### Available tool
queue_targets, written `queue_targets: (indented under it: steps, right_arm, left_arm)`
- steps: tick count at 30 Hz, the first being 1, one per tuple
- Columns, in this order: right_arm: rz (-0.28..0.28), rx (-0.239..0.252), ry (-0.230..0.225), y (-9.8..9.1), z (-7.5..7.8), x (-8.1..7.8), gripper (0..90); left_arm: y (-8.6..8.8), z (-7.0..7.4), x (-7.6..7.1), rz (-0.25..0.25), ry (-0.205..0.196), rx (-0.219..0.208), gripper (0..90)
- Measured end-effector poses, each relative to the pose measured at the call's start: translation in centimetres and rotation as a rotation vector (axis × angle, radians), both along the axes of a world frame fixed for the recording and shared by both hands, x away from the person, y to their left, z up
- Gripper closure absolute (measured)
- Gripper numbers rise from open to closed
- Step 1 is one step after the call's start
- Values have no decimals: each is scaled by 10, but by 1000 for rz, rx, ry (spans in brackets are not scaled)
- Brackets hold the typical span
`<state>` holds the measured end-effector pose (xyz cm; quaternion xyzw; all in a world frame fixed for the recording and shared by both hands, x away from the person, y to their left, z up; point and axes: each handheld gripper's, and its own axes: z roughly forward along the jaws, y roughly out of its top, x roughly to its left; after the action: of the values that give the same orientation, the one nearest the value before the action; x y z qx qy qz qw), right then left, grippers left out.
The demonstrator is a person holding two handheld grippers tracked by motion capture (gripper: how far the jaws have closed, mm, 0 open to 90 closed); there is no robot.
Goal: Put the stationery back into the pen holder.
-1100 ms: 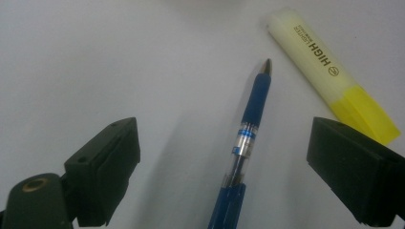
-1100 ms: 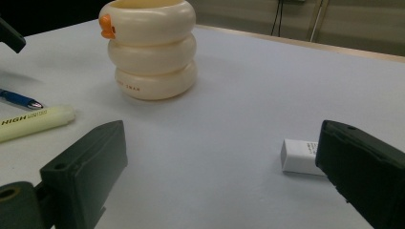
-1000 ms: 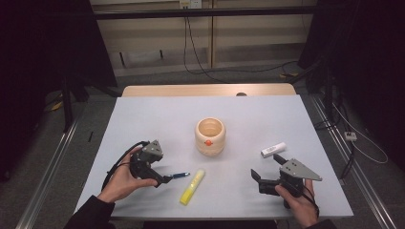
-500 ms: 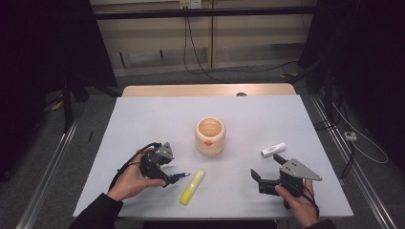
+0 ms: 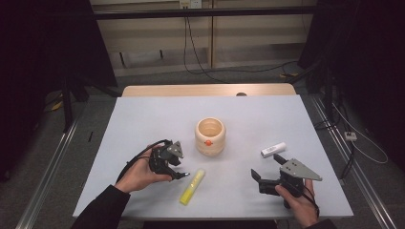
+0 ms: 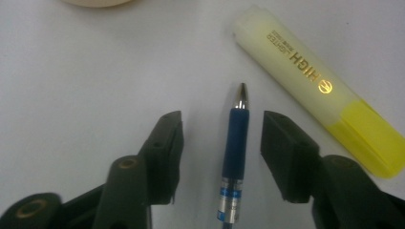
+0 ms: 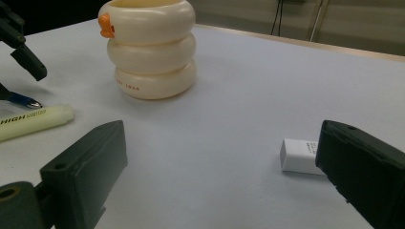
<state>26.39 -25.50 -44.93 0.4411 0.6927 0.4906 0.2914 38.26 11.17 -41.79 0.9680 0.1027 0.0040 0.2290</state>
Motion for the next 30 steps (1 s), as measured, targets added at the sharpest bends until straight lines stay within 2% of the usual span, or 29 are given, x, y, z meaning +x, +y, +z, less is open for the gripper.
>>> queue_targets:
  steps: [5,7,8,9,10,12,13,14,15,16,17,18,21,22,23,28,29,30]
  right_arm:
    - [3,-1,-3,0,0,0,33]
    - [2,-1,-3,0,0,0,33]
    - [2,0,-2,0,0,0,33]
    - [1,0,-2,0,0,0,33]
    - [1,1,-2,0,0,0,33]
    - [1,1,-2,0,0,0,33]
    - [1,1,-2,0,0,0,33]
    - [2,1,-2,0,0,0,33]
    - [2,0,-2,0,0,0,33]
    - [3,0,-3,0,0,0,33]
    - [3,0,-3,0,0,0,33]
    - [2,0,-2,0,0,0,33]
    - [2,-2,-1,0,0,0,33]
    - [2,-2,-1,0,0,0,33]
    - [2,-2,-1,0,0,0,33]
    - [2,-2,-1,0,0,0,33]
    - [2,-3,-1,0,0,0,33]
    - [2,-4,0,0,0,0,33]
  left_arm:
    - [-5,-4,-1,-22,21,30,585]
    - [-6,-4,1,-45,18,64,585]
    - [-8,-6,0,-40,32,55,590]
    - [-8,-6,1,-38,30,69,615]
    - [-8,-5,4,-78,25,99,637]
    - [-9,-8,2,-30,53,66,676]
    - [-9,-8,2,-28,56,63,679]
    - [-8,-5,6,-78,44,105,687]
    - [-9,-8,3,-33,59,68,691]
    - [-9,-8,3,-30,61,73,692]
    - [-9,-6,6,-69,50,107,694]
    - [-9,-5,7,-85,49,123,695]
    - [-10,-5,6,-78,42,129,702]
    - [-11,-5,5,-73,53,122,707]
    - [-12,-5,5,-76,43,128,713]
    - [-12,-5,7,-72,59,143,770]
    - [-12,-7,3,-12,80,96,789]
    - [-11,-5,7,-59,68,135,800]
